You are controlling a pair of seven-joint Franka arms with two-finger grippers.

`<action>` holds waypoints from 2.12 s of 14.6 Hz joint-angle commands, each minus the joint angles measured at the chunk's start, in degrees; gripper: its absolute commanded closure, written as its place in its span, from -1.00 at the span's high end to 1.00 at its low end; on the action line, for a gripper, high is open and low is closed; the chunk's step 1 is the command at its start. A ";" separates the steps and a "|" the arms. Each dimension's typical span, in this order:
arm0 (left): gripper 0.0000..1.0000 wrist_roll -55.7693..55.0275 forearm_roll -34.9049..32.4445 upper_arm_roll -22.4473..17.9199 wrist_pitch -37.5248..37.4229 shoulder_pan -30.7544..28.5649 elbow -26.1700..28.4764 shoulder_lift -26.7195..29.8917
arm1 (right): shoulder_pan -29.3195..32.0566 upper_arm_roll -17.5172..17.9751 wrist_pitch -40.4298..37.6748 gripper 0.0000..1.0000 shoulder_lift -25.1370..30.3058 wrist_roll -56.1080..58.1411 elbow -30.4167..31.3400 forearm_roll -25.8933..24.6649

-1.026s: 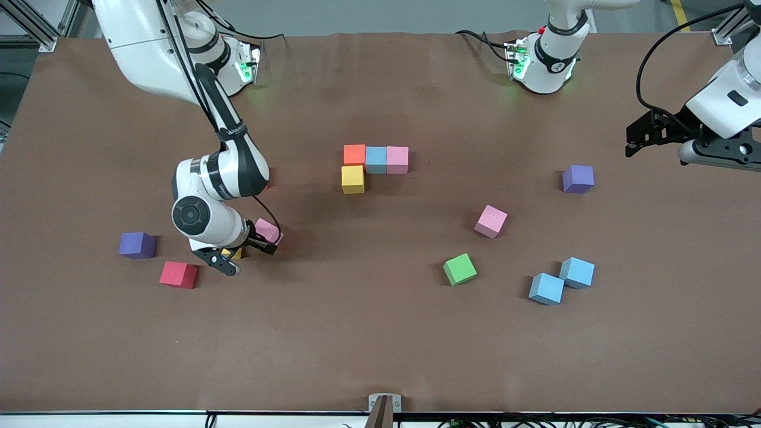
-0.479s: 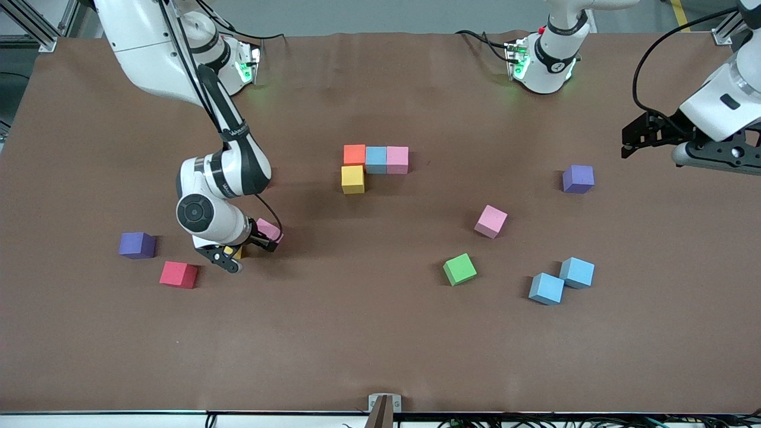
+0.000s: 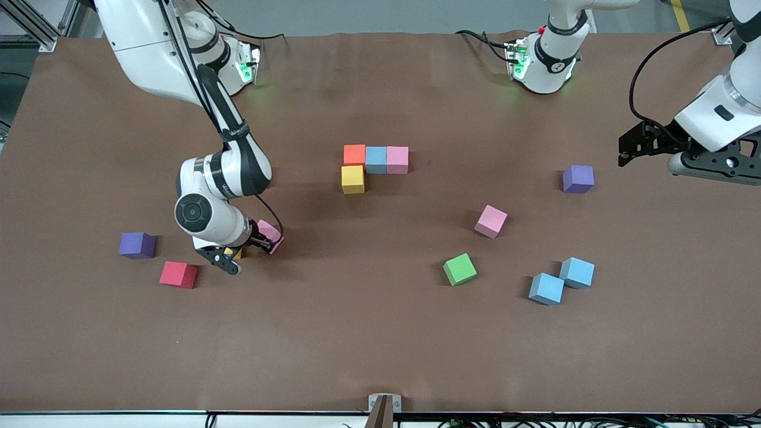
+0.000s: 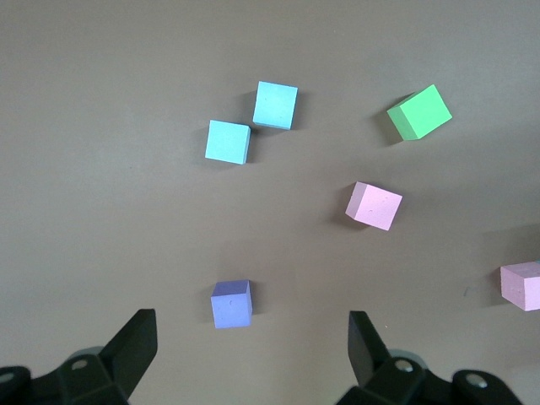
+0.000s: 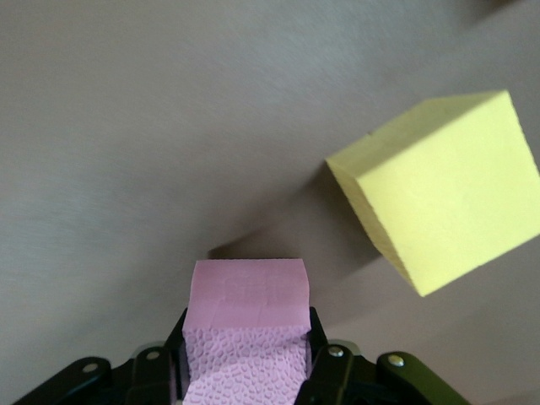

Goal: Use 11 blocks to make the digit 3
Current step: 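Grasp the pink block with the right gripper and lift it, then carry the pink block to below the yellow block with the right gripper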

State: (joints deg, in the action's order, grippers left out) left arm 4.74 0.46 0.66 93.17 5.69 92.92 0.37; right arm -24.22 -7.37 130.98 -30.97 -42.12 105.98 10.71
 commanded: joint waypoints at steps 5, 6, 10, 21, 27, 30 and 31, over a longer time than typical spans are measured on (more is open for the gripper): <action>1.00 1.42 0.51 -0.04 -0.27 -0.41 -0.11 0.86 | -4.51 0.61 -2.74 -0.19 -1.10 1.77 -10.51 0.98; 1.00 1.42 0.51 -0.04 -0.27 -0.15 -0.11 0.86 | -5.74 0.61 -3.79 -0.19 -1.80 3.77 -11.92 0.46; 1.00 1.42 0.51 0.05 -0.36 -0.15 -0.20 1.21 | -9.95 0.61 -10.12 -0.19 -5.85 7.75 -19.65 0.54; 1.00 1.50 1.13 0.05 -0.97 -0.33 -0.37 1.83 | -17.08 0.61 -10.13 -0.18 -8.49 11.01 -17.92 4.58; 1.00 1.42 1.30 0.05 -0.97 -0.15 -0.37 1.65 | -19.54 0.61 -10.22 -0.18 -8.05 6.70 -14.75 4.50; 1.00 1.50 1.30 0.05 -0.97 -0.15 -0.37 1.48 | -20.08 0.61 -10.22 -0.18 -8.05 6.08 -14.31 4.50; 1.00 1.50 1.30 0.05 -0.97 -0.15 -0.37 1.56 | -20.16 0.61 -10.22 -0.18 -8.05 6.08 -14.22 4.50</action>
State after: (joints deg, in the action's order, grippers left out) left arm 4.74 0.46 0.71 92.91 5.70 92.72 1.49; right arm -43.74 -6.31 120.60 -39.65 -35.36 90.64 14.32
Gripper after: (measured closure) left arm 0.000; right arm 0.476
